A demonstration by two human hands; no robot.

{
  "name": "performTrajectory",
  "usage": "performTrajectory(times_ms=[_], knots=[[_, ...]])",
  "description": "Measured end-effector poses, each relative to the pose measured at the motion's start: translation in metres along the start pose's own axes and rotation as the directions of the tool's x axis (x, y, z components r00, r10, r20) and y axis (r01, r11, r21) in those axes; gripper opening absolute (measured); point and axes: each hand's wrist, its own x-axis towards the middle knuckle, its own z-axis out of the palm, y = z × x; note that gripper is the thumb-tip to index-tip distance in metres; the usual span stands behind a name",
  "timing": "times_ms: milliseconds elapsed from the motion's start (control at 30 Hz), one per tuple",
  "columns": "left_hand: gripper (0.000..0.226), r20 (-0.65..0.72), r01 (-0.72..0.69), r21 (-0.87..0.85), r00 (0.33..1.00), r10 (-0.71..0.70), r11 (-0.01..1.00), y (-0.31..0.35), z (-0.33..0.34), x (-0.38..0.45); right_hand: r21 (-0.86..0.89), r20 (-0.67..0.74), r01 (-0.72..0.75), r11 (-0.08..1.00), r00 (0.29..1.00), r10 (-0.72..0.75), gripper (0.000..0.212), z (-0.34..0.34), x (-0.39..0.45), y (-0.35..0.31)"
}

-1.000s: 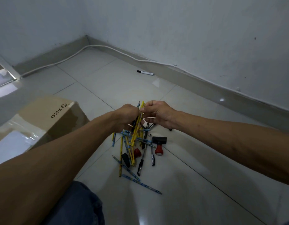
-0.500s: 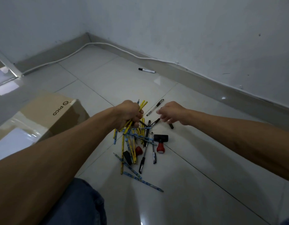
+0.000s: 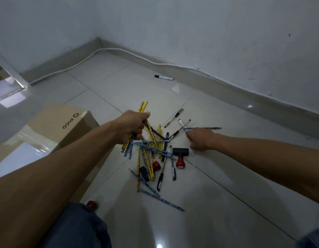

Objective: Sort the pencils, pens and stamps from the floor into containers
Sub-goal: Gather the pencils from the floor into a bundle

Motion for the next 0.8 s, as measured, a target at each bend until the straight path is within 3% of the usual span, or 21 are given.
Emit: performTrajectory(times_ms=[333, 467, 567, 667, 800], knots=[[0.028, -0.025, 0.0, -0.038, 1.0, -0.001, 0.999, -0.008, -0.022, 0.002, 0.036, 0.072, -0.073, 0.997, 0.995, 0.07, 0.038, -0.011, 0.009, -0.001], [0.028, -0.016, 0.007, -0.041, 1.0, -0.008, 0.999, -0.009, -0.023, 0.002, 0.106, -0.03, -0.124, 0.987, 0.991, 0.127, 0.033, -0.019, 0.01, 0.014], [0.029, -0.009, 0.008, -0.032, 1.0, -0.009, 0.999, -0.009, -0.024, 0.003, -0.004, -0.079, -0.158, 0.987, 0.984, 0.157, 0.038, -0.021, 0.009, 0.03], [0.029, 0.002, 0.005, -0.023, 1.0, -0.005, 1.0, -0.011, -0.024, 0.005, -0.109, 0.023, -0.197, 0.974, 0.979, 0.201, 0.043, -0.018, 0.003, 0.043], [0.029, 0.006, 0.007, -0.021, 1.0, -0.007, 1.0, -0.013, -0.025, 0.008, -0.115, 0.066, -0.208, 0.971, 0.974, 0.216, 0.036, -0.01, 0.001, 0.052]])
